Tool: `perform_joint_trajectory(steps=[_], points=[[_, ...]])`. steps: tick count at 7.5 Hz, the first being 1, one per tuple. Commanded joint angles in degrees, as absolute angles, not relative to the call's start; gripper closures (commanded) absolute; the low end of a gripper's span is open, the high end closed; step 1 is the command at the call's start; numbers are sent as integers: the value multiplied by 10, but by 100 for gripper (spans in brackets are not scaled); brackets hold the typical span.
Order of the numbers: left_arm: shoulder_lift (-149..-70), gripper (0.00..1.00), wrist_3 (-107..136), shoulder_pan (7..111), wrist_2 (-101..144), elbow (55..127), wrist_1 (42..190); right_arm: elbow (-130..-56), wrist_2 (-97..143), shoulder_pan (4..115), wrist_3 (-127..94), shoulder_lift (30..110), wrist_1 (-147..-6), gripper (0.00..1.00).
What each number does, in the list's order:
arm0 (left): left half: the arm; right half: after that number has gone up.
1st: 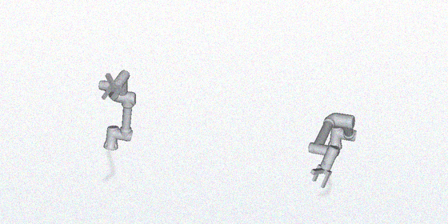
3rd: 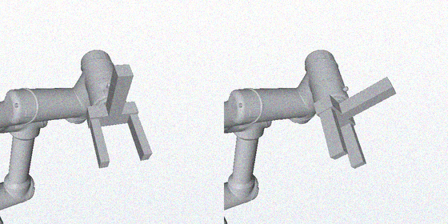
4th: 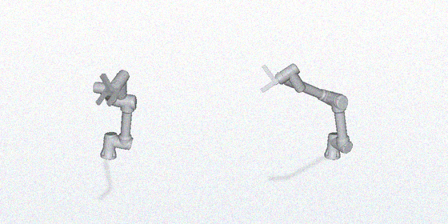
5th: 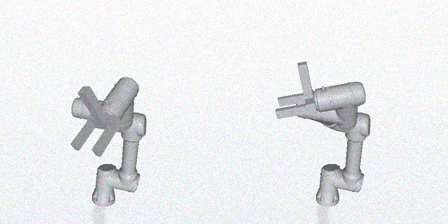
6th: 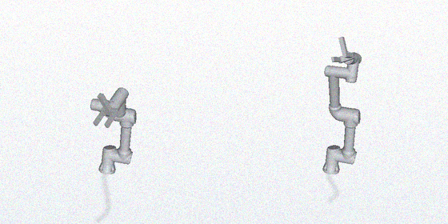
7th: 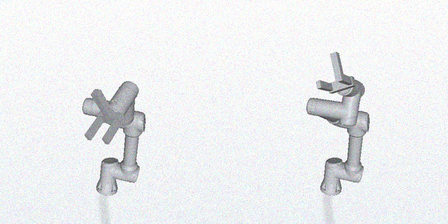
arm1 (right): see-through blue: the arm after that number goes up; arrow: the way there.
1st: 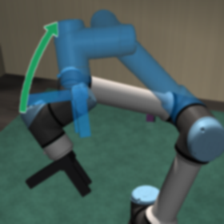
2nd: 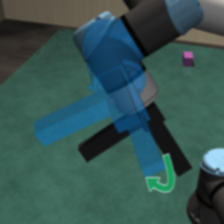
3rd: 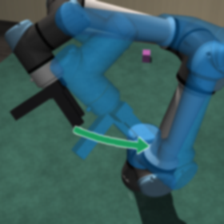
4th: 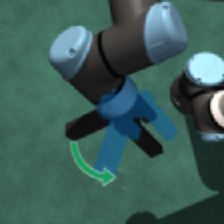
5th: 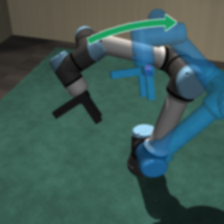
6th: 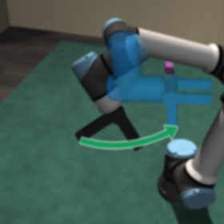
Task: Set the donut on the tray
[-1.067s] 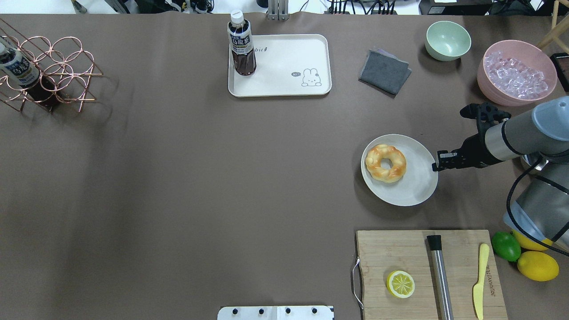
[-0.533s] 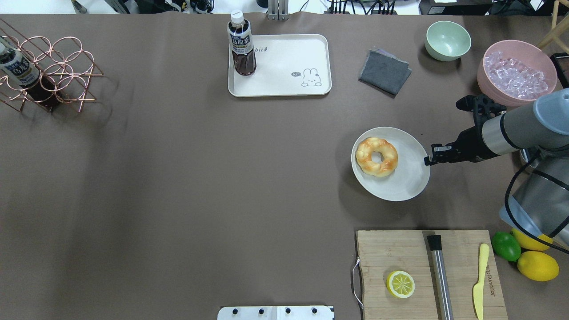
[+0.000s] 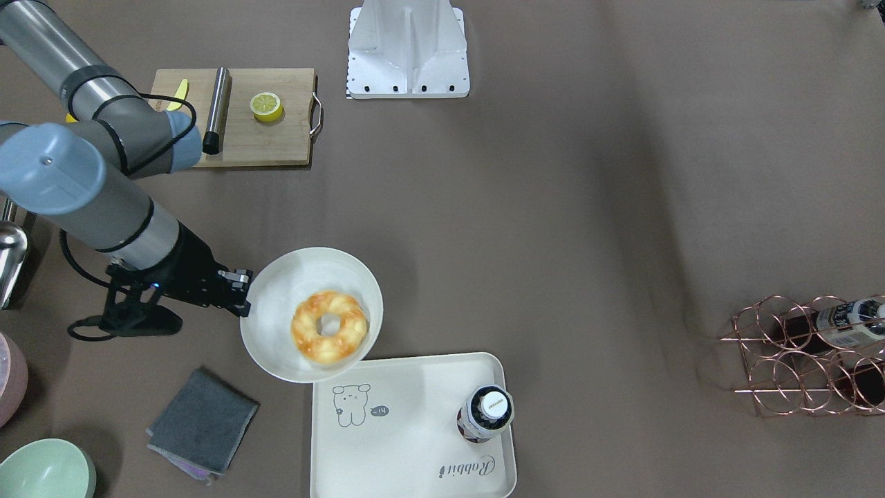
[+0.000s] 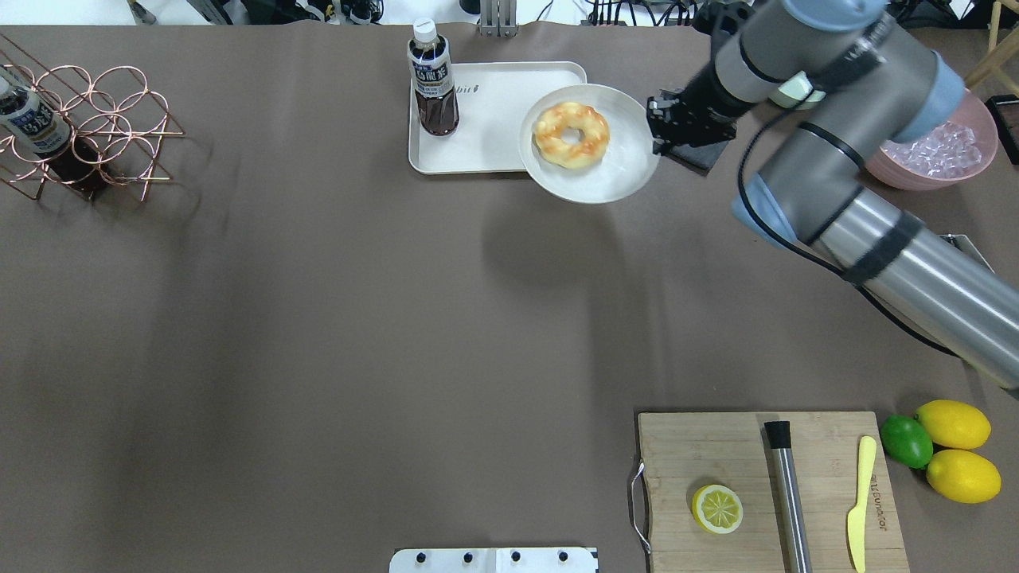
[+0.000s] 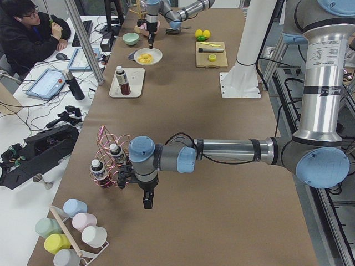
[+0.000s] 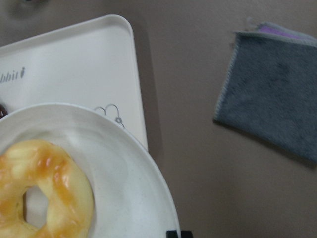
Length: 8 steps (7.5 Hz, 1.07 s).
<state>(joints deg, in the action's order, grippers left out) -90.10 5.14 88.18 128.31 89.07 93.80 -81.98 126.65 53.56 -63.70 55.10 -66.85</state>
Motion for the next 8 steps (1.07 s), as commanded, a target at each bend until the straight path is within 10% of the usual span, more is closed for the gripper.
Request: perform_joint_trajectory(steps=[1,5,8], points=[[-904,2,52,881,1283,890,938,-649,1250,539,-633,404,-701,100],[-904,2,52,882,1283,895,938,-421,1203,519,-642,317,-542,100],[-905,2,52,882,1282,894,938,-419,1196,508,-689,310,-518,100]])
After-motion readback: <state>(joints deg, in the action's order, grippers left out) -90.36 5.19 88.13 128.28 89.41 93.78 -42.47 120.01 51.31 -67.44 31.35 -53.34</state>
